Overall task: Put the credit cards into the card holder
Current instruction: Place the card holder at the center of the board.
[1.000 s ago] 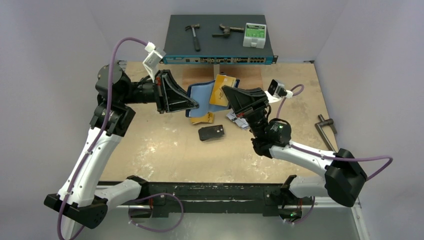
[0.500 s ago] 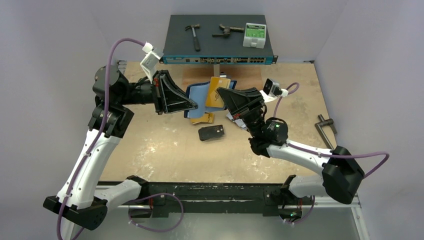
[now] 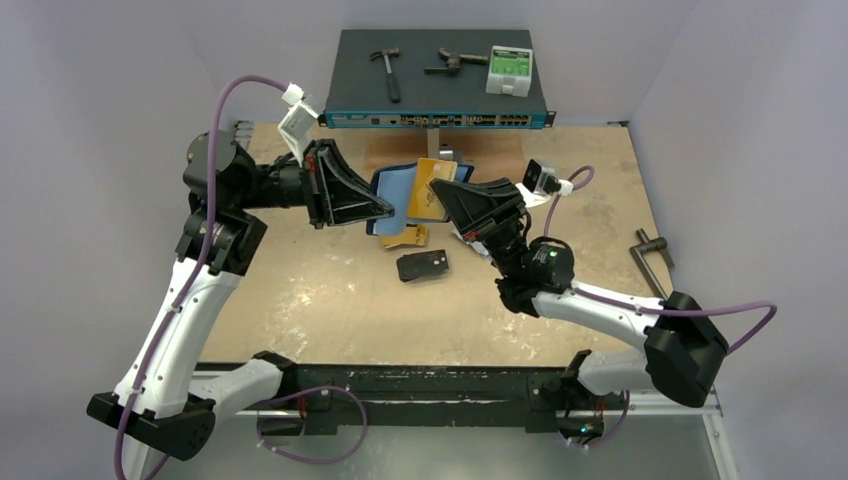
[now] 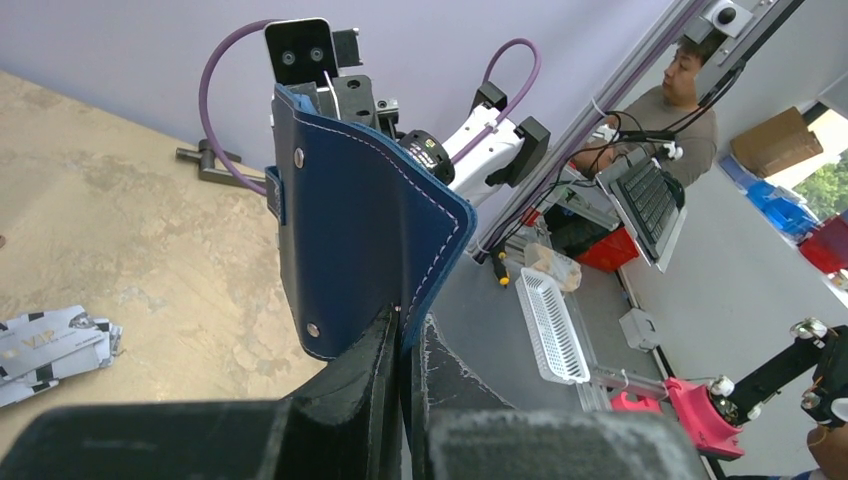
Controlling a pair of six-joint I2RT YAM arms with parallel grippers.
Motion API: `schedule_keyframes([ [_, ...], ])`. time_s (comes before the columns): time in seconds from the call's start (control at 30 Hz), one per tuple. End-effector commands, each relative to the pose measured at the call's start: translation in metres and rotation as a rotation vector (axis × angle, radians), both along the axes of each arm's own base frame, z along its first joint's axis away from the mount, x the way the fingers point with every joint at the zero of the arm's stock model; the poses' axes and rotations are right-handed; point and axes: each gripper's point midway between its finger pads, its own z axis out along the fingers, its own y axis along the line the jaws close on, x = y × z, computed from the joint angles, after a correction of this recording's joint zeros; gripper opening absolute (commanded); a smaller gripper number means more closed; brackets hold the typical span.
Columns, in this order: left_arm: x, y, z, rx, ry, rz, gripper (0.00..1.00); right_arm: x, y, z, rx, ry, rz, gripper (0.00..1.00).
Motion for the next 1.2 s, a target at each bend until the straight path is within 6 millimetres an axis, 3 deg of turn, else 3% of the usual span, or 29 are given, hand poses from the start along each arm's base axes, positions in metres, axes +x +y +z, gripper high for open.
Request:
schedule_keyframes([
  [0.0, -0.005, 0.003, 0.019, -0.033, -0.082, 0.000, 0.00, -0.055, -0.044, 0.030, 0.199, -0.205, 0.046, 0.00],
  [0.27, -0.007, 0.005, 0.020, -0.028, -0.098, -0.003, 0.00, -0.058, -0.037, 0.014, 0.116, -0.209, 0.037, 0.00],
  [0.43, -0.007, 0.005, 0.016, -0.021, -0.089, -0.009, 0.00, -0.066, -0.028, 0.019, 0.045, -0.268, 0.027, 0.00],
  [0.53, -0.004, 0.003, 0.000, -0.003, -0.052, -0.019, 0.00, -0.070, -0.029, 0.021, 0.017, -0.285, 0.017, 0.00],
  [0.6, 0.000, 0.002, -0.023, 0.020, -0.023, -0.028, 0.00, -0.063, -0.023, 0.013, -0.079, -0.255, -0.030, 0.00],
  [0.7, 0.012, 0.000, -0.078, 0.107, 0.047, -0.018, 0.00, -0.038, -0.011, -0.023, -0.359, -0.187, -0.195, 0.00],
  [0.8, 0.024, -0.002, -0.146, 0.203, 0.183, 0.012, 0.00, -0.013, -0.004, -0.076, -0.642, -0.105, -0.290, 0.00],
  [0.93, 0.036, -0.013, -0.229, 0.294, 0.389, 0.002, 0.00, 0.000, 0.003, -0.152, -0.912, 0.011, -0.274, 0.00],
  [1.07, 0.027, -0.034, -0.282, 0.375, 0.481, -0.099, 0.00, -0.007, 0.004, -0.223, -1.047, 0.107, -0.181, 0.00],
  [1.17, 0.030, -0.045, -0.310, 0.411, 0.555, -0.154, 0.00, -0.015, 0.002, -0.261, -1.085, 0.181, -0.117, 0.00],
])
